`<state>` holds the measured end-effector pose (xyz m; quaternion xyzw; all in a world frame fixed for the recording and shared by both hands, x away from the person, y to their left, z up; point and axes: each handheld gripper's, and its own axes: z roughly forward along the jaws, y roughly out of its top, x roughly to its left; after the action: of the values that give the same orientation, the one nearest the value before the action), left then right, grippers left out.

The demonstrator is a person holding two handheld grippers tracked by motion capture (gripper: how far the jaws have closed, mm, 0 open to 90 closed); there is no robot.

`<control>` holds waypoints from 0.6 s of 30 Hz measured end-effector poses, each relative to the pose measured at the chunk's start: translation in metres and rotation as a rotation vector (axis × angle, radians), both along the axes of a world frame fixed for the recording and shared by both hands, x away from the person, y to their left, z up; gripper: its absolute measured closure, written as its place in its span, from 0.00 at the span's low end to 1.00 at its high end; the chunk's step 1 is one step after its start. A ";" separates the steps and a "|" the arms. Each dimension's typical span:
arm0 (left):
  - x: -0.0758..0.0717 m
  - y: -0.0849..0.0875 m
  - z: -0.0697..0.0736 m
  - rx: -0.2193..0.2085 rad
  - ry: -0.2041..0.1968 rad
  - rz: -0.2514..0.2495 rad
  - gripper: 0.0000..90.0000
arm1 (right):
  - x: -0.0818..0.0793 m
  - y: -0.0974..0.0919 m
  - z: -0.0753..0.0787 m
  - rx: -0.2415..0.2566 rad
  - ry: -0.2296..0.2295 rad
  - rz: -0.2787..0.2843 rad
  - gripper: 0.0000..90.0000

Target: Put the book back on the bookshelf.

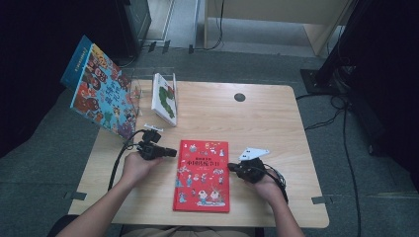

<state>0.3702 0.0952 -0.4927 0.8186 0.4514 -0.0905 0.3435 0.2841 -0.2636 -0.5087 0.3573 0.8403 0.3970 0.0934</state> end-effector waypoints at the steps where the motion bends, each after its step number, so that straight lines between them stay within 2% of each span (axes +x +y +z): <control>1: -0.002 0.000 -0.001 -0.006 0.003 -0.001 0.91 | 0.000 0.001 0.000 0.000 -0.003 0.003 1.00; 7: -0.015 -0.006 -0.002 -0.018 0.008 -0.022 0.90 | 0.003 0.002 0.000 0.002 0.001 -0.003 1.00; 11: -0.020 -0.011 -0.006 0.000 0.025 -0.043 0.88 | 0.003 0.002 0.000 0.000 0.004 -0.004 1.00; 18: -0.027 -0.011 -0.007 0.002 0.031 -0.038 0.86 | 0.000 0.001 0.000 -0.017 0.023 0.019 1.00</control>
<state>0.3436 0.0840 -0.5001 0.8258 0.4410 -0.1094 0.3341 0.2836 -0.2625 -0.5090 0.3531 0.8479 0.3866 0.0828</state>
